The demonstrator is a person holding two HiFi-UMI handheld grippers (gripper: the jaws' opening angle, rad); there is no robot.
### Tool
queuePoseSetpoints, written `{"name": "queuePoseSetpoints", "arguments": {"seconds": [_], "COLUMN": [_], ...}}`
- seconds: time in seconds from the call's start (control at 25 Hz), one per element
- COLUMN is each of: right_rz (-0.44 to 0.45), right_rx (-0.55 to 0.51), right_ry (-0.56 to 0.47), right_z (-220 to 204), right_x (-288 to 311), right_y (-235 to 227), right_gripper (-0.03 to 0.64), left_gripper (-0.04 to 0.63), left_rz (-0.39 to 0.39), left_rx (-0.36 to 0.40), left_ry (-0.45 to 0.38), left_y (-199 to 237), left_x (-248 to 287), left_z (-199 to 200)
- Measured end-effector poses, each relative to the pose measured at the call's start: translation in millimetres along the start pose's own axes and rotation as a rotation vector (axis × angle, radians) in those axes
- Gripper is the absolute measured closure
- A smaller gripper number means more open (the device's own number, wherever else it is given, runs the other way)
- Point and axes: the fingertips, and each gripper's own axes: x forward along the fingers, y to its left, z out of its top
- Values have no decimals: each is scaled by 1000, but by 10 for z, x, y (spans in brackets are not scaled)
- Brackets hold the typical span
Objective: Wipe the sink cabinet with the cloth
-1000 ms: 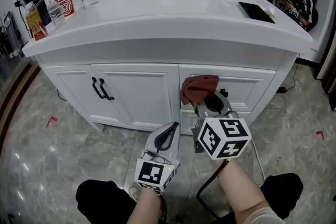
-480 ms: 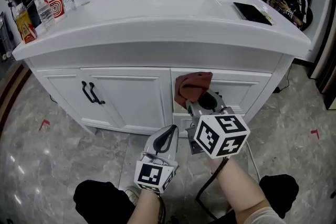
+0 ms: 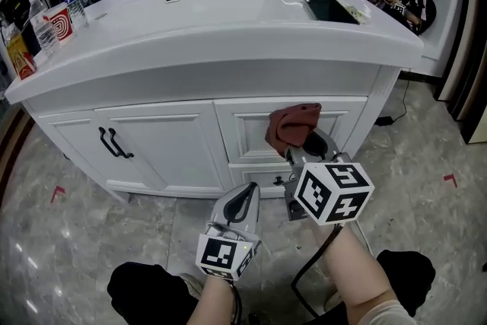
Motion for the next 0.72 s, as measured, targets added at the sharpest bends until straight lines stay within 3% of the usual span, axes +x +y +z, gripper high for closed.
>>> {"name": "queuePoseSetpoints", "arguments": {"seconds": [0.72], "right_rz": [-253], "right_rx": [-56], "right_ry": [-43], "right_z": [337], "right_x": [-682], "right_y": [-1099], "right_gripper": [537], "left_gripper": [595], "left_rz": [-71], "left_rx": [-10], "left_ry": [4], "left_y": [-516], "left_x": [202], "left_z": [-22]}}
